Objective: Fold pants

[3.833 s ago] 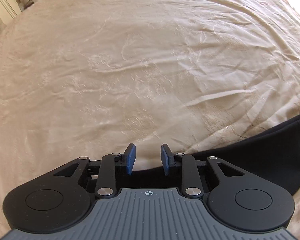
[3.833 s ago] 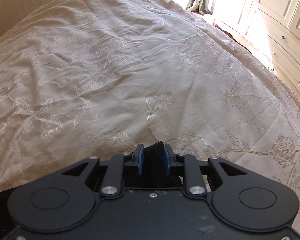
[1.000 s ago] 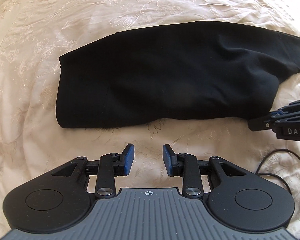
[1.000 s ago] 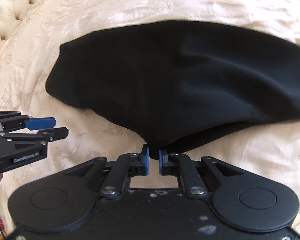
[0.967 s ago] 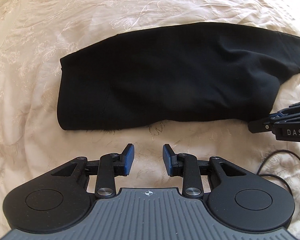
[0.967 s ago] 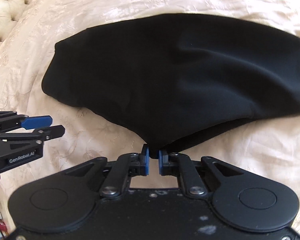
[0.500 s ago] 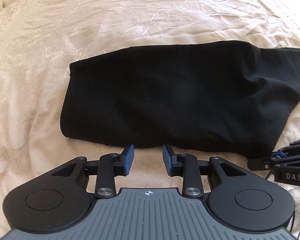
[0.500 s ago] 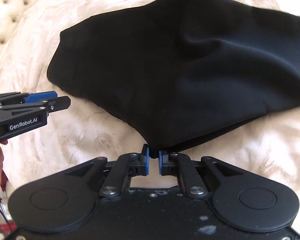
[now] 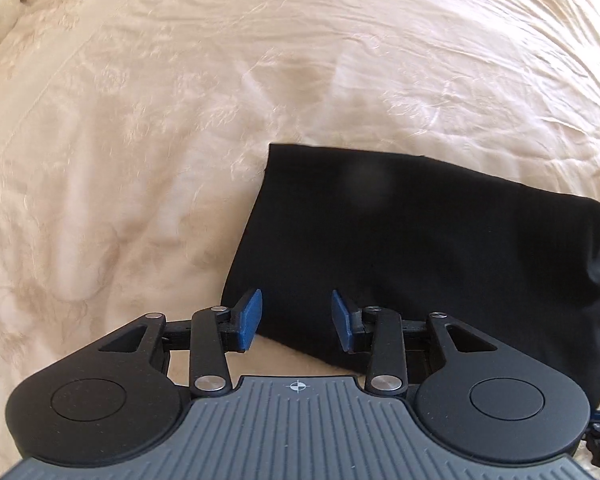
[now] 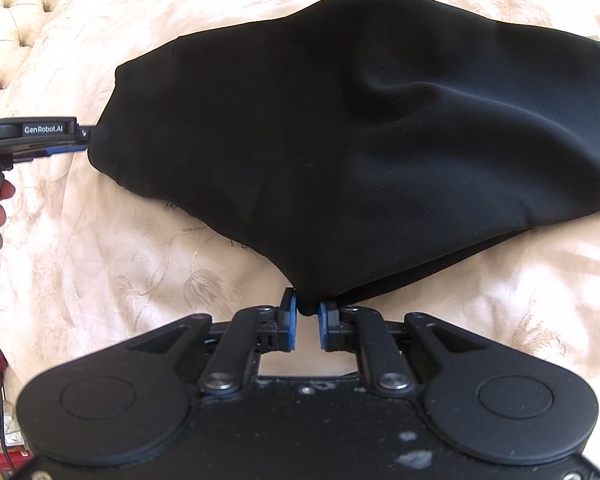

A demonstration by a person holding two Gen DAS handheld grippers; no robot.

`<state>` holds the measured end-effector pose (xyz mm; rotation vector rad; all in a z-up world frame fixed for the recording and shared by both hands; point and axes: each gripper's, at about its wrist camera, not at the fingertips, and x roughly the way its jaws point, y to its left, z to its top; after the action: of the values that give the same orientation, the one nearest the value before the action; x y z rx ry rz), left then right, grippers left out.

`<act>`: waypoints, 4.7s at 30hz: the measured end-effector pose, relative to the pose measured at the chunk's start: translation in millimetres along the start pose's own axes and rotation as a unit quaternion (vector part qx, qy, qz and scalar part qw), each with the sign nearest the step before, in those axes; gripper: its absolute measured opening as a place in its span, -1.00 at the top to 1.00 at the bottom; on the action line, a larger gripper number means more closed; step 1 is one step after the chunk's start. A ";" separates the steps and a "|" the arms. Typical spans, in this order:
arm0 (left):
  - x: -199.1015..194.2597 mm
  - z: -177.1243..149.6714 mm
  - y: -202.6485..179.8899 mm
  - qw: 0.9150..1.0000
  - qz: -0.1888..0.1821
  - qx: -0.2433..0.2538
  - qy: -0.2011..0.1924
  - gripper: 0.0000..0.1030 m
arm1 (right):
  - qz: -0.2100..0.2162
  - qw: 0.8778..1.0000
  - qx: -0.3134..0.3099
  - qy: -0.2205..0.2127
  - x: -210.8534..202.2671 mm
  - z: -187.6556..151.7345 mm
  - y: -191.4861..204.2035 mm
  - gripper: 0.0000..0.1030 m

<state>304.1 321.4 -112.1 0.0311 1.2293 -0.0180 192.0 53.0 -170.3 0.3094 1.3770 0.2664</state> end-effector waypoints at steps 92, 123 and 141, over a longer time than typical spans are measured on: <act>-101.6 -57.0 -168.4 0.983 0.082 -0.141 -0.079 0.45 | -0.169 0.957 0.091 -0.216 -239.9 42.3 -433.7 0.52; -37.2 -35.4 -388.1 0.997 -0.045 0.053 -0.042 0.45 | -0.146 0.968 0.068 -0.193 -195.1 112.9 -480.0 0.66; 39.2 -18.4 -478.5 0.988 -0.035 0.151 0.010 0.44 | -0.051 0.969 0.121 -0.211 -215.5 70.0 -503.1 0.26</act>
<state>285.2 -156.1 -162.0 0.2518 1.2377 -0.2650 225.9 -497.3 -146.4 0.4668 0.9982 -0.0546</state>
